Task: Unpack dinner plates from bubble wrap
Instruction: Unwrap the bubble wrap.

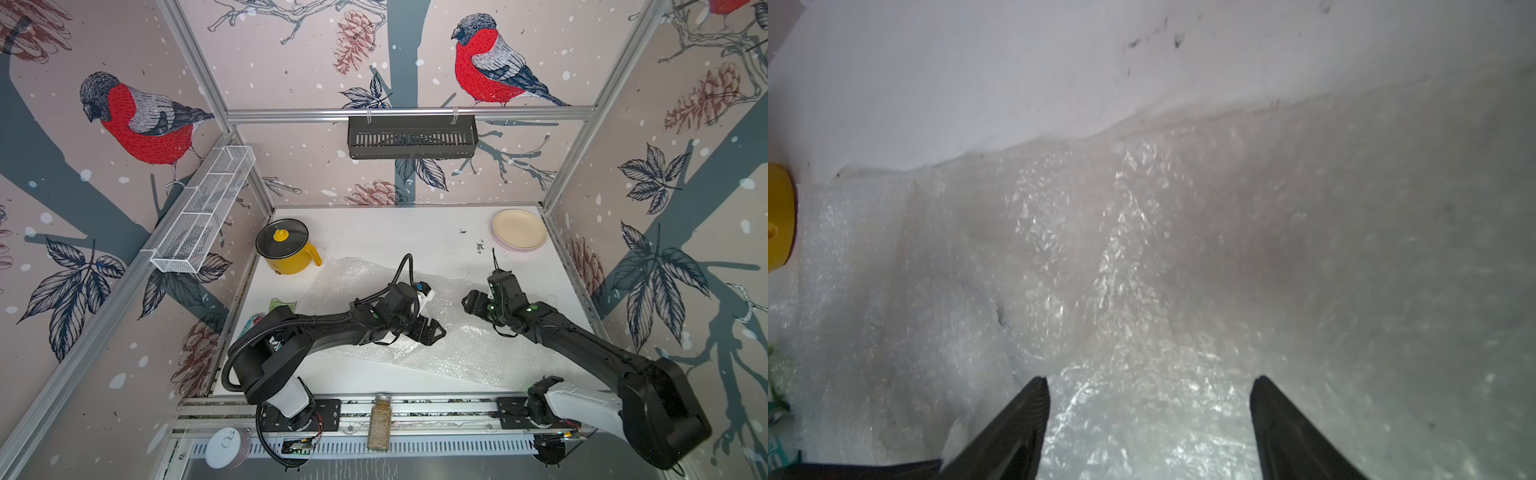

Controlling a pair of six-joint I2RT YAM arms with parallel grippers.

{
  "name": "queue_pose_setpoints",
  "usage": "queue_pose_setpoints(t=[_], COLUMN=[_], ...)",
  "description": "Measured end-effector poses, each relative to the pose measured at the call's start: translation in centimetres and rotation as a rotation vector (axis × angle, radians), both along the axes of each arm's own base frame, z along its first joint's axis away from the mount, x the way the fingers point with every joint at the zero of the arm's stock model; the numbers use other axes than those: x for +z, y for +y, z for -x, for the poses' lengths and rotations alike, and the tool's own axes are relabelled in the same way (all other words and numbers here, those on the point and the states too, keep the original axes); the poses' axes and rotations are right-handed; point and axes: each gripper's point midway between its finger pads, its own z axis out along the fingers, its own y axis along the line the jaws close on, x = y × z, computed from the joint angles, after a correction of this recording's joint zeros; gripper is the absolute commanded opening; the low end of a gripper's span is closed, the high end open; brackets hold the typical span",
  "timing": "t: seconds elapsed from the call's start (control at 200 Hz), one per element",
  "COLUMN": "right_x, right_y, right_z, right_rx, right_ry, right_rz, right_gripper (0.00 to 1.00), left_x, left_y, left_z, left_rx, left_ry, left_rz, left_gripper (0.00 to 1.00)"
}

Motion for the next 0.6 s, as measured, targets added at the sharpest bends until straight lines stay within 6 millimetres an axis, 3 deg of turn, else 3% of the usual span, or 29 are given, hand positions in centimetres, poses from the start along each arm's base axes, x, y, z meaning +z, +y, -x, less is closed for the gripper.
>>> queue_pose_setpoints(t=[0.135,0.275,0.43,0.595], right_x=[0.4,0.0,-0.5,-0.3], right_y=[1.6,1.9,1.6,1.2], right_z=[0.0,-0.8,-1.9,-2.3], right_rx=[0.054,0.073,0.068,0.061], right_ry=[-0.003,0.011,0.021,0.019], right_rz=[-0.076,-0.076,-0.074,-0.082], right_gripper=[0.76,0.76,0.76,0.77], left_x=[-0.9,-0.7,0.3,0.8], left_y=[-1.7,-3.1,-4.7,-4.7], left_z=[-0.2,-1.5,-2.8,-1.3], left_rx=[-0.022,0.003,0.000,-0.112], left_ry=[0.021,0.018,-0.035,-0.111], left_rz=[0.005,0.015,0.014,-0.012], left_gripper=[0.71,0.58,0.65,0.78])
